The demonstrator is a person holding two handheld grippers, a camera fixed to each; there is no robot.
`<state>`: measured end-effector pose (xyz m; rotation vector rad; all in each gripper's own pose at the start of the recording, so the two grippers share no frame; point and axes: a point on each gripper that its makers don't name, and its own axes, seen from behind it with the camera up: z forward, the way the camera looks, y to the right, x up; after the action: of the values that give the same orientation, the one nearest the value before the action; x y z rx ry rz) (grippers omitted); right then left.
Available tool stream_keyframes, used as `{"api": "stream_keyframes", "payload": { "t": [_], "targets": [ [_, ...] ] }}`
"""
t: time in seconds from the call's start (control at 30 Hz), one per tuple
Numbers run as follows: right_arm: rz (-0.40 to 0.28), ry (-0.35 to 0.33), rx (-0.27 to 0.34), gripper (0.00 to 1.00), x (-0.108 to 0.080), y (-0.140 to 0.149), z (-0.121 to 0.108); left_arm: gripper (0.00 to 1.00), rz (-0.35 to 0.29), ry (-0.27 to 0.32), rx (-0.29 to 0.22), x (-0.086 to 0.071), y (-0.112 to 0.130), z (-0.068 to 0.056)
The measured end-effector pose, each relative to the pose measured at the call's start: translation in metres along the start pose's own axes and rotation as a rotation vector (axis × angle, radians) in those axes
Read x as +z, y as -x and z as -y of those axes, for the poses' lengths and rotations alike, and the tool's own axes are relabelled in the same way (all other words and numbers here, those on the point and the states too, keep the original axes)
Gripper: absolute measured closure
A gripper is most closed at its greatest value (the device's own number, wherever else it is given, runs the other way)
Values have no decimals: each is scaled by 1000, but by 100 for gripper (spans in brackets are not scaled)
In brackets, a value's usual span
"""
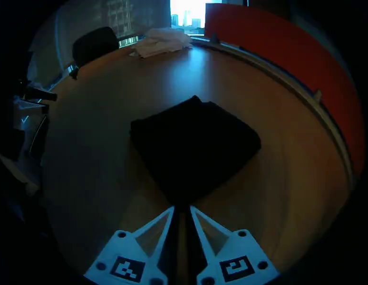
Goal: Fold towel
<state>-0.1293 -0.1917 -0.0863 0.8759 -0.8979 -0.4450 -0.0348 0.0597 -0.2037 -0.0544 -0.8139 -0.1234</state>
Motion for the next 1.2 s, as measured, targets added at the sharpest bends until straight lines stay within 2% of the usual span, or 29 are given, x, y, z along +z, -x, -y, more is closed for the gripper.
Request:
{"api": "stream_keyframes", "payload": {
  "t": [0.27, 0.5, 0.87, 1.07, 1.2],
  "targets": [
    [-49, 30, -13, 95, -12, -24, -6, 9, -5, 5, 5, 0, -2, 1],
    [-128, 85, -43, 95, -36, -76, -24, 9, -24, 17, 12, 0, -9, -1],
    [-264, 131, -129, 95, -89, -172, -43, 10, -80, 44, 33, -4, -33, -9],
    [-310, 160, -147, 95, -122, -197, -55, 9, -97, 56, 50, -7, -41, -12],
    [-318, 184, -140, 95, -141, -197, -67, 10, -104, 65, 52, -8, -45, -12]
  ]
}}
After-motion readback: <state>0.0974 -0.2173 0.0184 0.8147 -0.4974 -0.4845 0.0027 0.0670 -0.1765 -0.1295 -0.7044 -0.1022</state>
